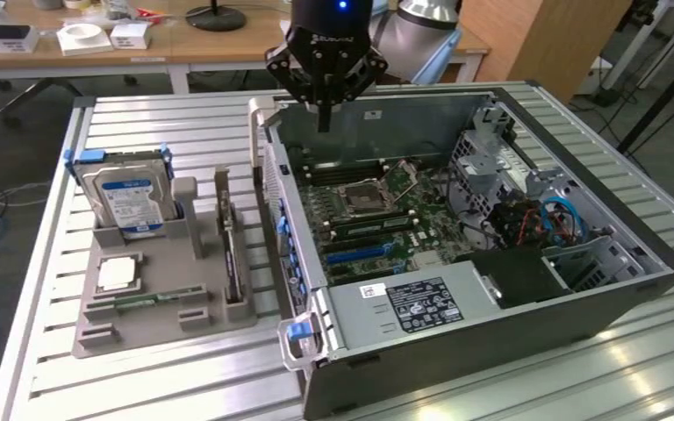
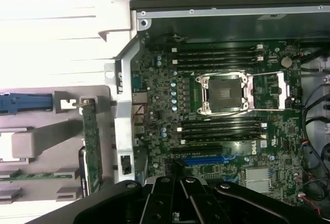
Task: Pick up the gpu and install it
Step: 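Reach for the gpu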
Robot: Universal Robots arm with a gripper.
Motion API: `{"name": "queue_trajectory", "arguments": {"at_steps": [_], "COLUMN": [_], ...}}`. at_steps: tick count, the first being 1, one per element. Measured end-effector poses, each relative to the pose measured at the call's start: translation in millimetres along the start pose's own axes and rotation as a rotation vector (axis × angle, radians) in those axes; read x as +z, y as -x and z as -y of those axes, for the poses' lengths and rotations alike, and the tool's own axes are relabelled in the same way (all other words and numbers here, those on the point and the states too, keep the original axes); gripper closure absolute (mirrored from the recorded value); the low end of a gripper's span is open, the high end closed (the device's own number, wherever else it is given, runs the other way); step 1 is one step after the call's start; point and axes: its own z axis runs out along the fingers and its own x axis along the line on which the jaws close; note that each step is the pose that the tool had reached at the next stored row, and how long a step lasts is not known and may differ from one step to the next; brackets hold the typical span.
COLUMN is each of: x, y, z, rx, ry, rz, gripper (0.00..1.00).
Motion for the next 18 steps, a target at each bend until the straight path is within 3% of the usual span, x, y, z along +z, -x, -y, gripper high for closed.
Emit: {"name": "queue_trajectory", "arguments": {"at_steps": [18], "x": [-0.2], "y": [-35.2], "z": [2.6], "rx": [0.0], "ry": [-0.0003], "rz": [-0.0042], "gripper": [0.9]}}
